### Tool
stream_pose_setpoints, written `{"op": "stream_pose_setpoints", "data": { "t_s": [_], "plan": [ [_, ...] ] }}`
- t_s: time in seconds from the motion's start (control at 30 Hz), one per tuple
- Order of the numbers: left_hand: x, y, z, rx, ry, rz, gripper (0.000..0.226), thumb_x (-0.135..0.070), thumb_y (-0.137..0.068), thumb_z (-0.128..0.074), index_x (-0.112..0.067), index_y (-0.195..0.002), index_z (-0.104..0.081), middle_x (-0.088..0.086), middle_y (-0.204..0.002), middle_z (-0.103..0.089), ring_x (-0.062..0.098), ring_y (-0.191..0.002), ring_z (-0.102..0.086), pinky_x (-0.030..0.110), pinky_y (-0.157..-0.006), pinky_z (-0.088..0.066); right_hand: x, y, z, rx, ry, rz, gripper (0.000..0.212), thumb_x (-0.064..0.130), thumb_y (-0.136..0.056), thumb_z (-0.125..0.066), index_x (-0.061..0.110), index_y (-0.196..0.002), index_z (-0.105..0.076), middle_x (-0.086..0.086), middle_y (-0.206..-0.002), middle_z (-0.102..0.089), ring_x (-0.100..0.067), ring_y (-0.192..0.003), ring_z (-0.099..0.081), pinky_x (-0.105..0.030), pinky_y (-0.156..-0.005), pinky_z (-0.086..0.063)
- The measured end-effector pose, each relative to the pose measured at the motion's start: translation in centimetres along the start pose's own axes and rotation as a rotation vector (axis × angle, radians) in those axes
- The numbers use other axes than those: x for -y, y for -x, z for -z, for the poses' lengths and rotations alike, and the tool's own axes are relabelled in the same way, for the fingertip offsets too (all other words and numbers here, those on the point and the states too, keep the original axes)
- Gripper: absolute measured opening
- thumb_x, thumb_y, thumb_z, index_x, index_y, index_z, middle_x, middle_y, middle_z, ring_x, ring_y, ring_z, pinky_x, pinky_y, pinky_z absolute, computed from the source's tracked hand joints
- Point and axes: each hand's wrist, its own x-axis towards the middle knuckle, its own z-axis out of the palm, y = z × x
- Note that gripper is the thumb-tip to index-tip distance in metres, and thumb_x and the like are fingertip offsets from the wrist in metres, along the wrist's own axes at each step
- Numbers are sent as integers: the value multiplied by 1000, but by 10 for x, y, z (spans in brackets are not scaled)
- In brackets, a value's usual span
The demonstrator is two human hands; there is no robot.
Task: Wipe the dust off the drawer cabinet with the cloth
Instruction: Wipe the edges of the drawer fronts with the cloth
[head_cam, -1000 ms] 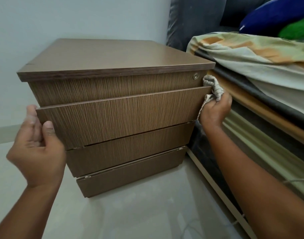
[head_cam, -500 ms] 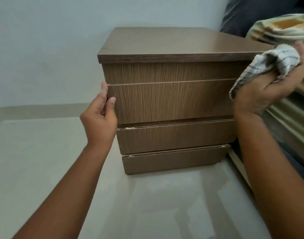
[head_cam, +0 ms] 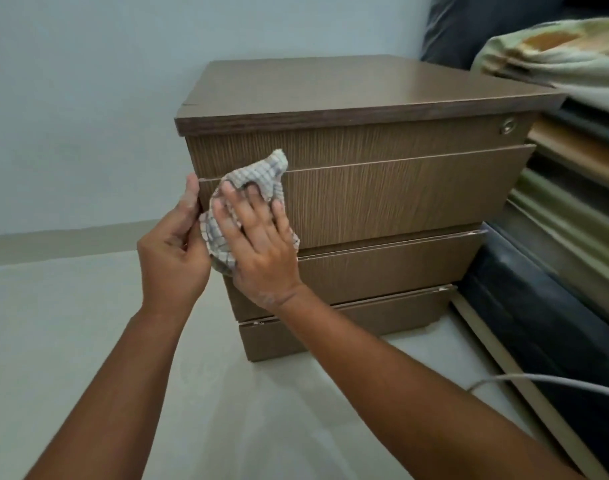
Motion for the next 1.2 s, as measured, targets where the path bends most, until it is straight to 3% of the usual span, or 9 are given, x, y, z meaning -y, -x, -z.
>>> {"op": "stream_pose_setpoints", "data": {
  "t_s": [0.2,0.3,0.43,0.53,0.77,0.93,1.03,1.13,1.2],
  "plan": [
    [12,8,-16,6,84,38,66,8,-97,-53,-33,-149,-47,-4,-149,-54,15,-136,-53,39,-110,-45,-30,25,2,104,203,131,51,19,-107,-28,18,-157,-31,-2,-164,-32,-21,-156,-17,-42,-127,-8],
    [13,7,-9,-30,140,70,69,11,-97,-50,-36,-147,-47,4,-151,-52,18,-138,-52,52,-110,-44,-48,24,16,69,209,92,44,27,-110,-26,18,-152,-38,-2,-159,-34,-21,-154,-22,-44,-125,-14],
    [10,5,-7,-54,131,65,63,11,-97,-50,-24,-149,-47,8,-149,-54,17,-137,-53,54,-108,-45,-96,35,42,69,286,-8,55,33,-100,-54,17,-149,-36,-9,-160,-31,-27,-157,-13,-47,-127,-6],
    [8,6,-9,-81,150,97,62,9,-97,-50,-33,-142,-52,11,-148,-55,18,-135,-55,60,-106,-45,-133,42,65,40,268,-99,58,50,-103,-40,14,-147,-34,-16,-156,-27,-26,-158,-2,-48,-127,0],
    [18,4,-11,-117,80,108,54,-19,-96,-52,-34,-148,-47,-1,-141,-62,13,-132,-58,48,-102,-51,-204,58,109,-26,326,-210,54,26,-101,-47,11,-149,-28,-24,-157,-21,-44,-152,-11,-58,-125,-7],
    [13,9,-15,-132,63,101,54,-13,-98,-51,-32,-149,-46,4,-146,-58,14,-135,-55,50,-108,-48,-234,60,135,-99,326,-334,65,11,-92,-51,-6,-150,-26,-32,-158,-20,-55,-149,-16,-58,-126,-10],
    [8,12,-15,-168,81,104,48,-9,-100,-54,-22,-145,-52,5,-141,-62,18,-131,-59,50,-105,-50,-243,52,148,-215,209,-536,58,8,-98,-41,-12,-151,-27,-34,-158,-22,-36,-153,-16,-39,-128,-13],
    [7,26,-13,-256,165,229,20,-19,-98,-63,-24,-116,-70,-4,-115,-76,24,-112,-71,47,-90,-60,-250,40,167,-404,-80,-912,59,16,-96,-37,-1,-152,-31,-15,-153,-36,-16,-142,-39,-9,-112,-29],
    [12,41,-11,-279,196,347,15,-20,-96,-65,-35,-93,-69,-10,-99,-79,26,-101,-75,46,-79,-63,-254,36,181,-515,-187,-1175,56,18,-99,-34,12,-155,-32,-16,-154,-42,-28,-138,-48,-19,-106,-39]
  ]
}}
